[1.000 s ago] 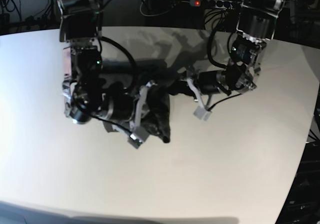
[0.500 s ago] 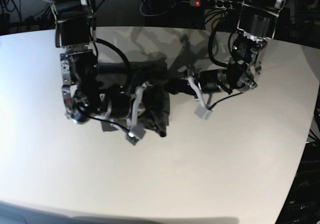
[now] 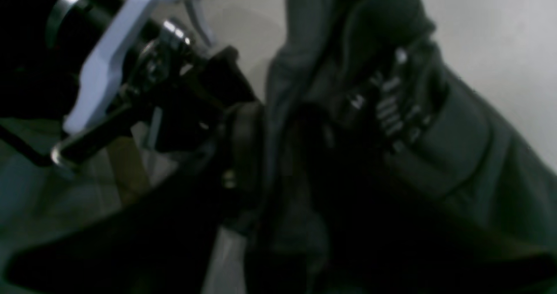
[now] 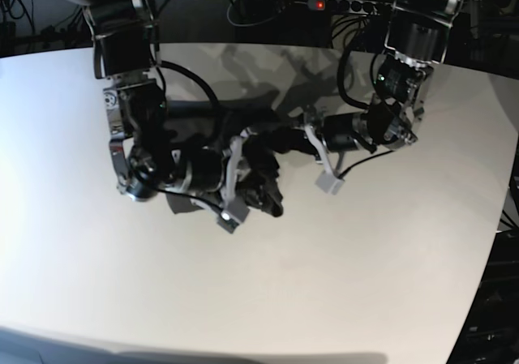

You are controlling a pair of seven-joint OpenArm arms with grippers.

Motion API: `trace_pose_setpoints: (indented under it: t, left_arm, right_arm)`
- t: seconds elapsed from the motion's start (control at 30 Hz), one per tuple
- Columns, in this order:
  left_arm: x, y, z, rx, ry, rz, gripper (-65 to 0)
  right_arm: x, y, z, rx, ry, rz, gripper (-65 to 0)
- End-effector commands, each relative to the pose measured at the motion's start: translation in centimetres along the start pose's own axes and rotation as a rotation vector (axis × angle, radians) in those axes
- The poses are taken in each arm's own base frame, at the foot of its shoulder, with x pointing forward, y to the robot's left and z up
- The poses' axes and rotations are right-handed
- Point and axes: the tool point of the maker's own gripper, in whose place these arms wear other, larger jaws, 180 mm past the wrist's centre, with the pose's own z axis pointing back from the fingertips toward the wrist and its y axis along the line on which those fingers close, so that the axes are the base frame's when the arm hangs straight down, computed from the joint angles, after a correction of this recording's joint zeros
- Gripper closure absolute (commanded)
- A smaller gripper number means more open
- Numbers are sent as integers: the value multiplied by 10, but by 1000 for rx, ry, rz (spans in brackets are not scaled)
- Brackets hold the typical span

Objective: Fold the T-shirt properly
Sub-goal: 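Release the bundle and raise the left gripper away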

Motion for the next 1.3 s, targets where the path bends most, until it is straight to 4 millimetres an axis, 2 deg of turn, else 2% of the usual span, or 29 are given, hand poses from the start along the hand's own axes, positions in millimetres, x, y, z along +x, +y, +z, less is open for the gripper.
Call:
trace_pose_setpoints:
  t: [0.0,0.07,0.13,0.4,0.53,0.7,0.8,1.0,1.27]
  left_arm:
    - [-3,2,1,9,23,8,-22]
    - [-3,2,1,9,23,8,-22]
    - [-3,2,1,9,23,8,-22]
    - [-2,-1,3,4,19,-4,-22]
    - [8,-12,15,-22,-20,-29,-22]
    - [22,-7,44,-49,-71,7,-22]
    - [17,1,57,-40,-74,32,-22]
    - [24,5,72,-52,-101,60,-22]
    - [47,-25,93,-148,-165,36,-22]
  right_arm:
    - [22,1,4,10,-67,19,-244]
    - [14,-4,-1,18,-47,-13,-279]
    - [4,-6,-7,28,-26,-50,-287]
    - [4,-11,-11,37,5,-60,-281]
    - [6,-15,-8,27,34,-41,-280]
    - [12,-17,-7,23,34,-28,-279]
    - [12,-17,-6,22,33,-28,-226]
    - [13,-19,-5,16,35,-21,-3]
    - [6,-36,8,-26,62,-12,-3]
